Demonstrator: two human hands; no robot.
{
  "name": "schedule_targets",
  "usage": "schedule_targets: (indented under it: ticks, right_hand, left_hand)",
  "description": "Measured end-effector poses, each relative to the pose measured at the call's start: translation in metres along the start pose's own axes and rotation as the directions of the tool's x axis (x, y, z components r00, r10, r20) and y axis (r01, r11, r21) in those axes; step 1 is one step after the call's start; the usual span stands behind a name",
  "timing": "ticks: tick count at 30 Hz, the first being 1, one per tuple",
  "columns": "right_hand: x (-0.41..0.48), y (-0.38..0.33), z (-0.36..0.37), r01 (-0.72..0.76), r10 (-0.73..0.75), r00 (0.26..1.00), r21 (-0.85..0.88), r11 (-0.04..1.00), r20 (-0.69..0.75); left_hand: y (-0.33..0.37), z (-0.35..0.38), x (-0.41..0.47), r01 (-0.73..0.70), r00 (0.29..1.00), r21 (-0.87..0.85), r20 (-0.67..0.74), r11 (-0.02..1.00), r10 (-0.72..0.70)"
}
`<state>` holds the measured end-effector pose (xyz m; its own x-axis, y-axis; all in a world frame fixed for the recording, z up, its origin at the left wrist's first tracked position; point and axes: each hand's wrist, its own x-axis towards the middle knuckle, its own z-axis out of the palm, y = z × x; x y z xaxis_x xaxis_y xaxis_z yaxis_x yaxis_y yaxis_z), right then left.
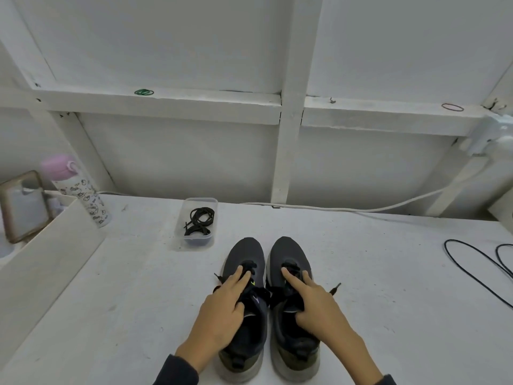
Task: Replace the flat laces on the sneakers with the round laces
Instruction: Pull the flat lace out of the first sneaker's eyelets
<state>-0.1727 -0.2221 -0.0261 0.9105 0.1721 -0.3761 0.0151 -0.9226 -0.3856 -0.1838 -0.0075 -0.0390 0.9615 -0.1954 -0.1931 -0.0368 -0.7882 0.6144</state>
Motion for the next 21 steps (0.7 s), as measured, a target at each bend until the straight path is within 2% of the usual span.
schedule_targets:
  ticks: [5, 8, 10, 12, 15, 21]
  right_hand:
    - [-0.018, 0.012, -0.006, 0.038, -0.082, 0.985, 0.271, 0.962, 0.152]
    - [-0.023, 0.014, -0.013, -0.007, -0.103, 0.974, 0.484, 0.875, 0.202]
    - [-0.026, 0.008, -0.010, -0.034, -0.048, 0.991, 0.584, 0.811, 0.124]
    - [-0.029, -0.002, -0.003, -0.050, 0.074, 0.997, 0.602, 0.797, -0.015]
    - [-0.035, -0.016, 0.006, -0.077, 0.170, 0.976, 0.520, 0.850, -0.133]
    - [-0.040, -0.019, 0.008, -0.100, 0.200, 0.966, 0.481, 0.871, -0.162]
  left_hand:
    - [-0.001, 0.003, -0.012, -0.006, 0.999, -0.031, 0.054, 1.000, 0.008]
    - [0.000, 0.000, -0.010, 0.039, 0.996, -0.250, 0.089, 0.967, -0.017]
    - [0.001, 0.003, -0.008, 0.049, 0.999, -0.346, 0.032, 0.937, -0.040]
    - [0.005, 0.009, -0.007, 0.033, 0.996, -0.378, -0.060, 0.925, -0.060]
    - [0.008, 0.016, -0.006, 0.034, 0.992, -0.379, -0.100, 0.925, -0.078]
    - [0.008, 0.015, -0.009, 0.030, 0.993, -0.355, -0.098, 0.934, -0.069]
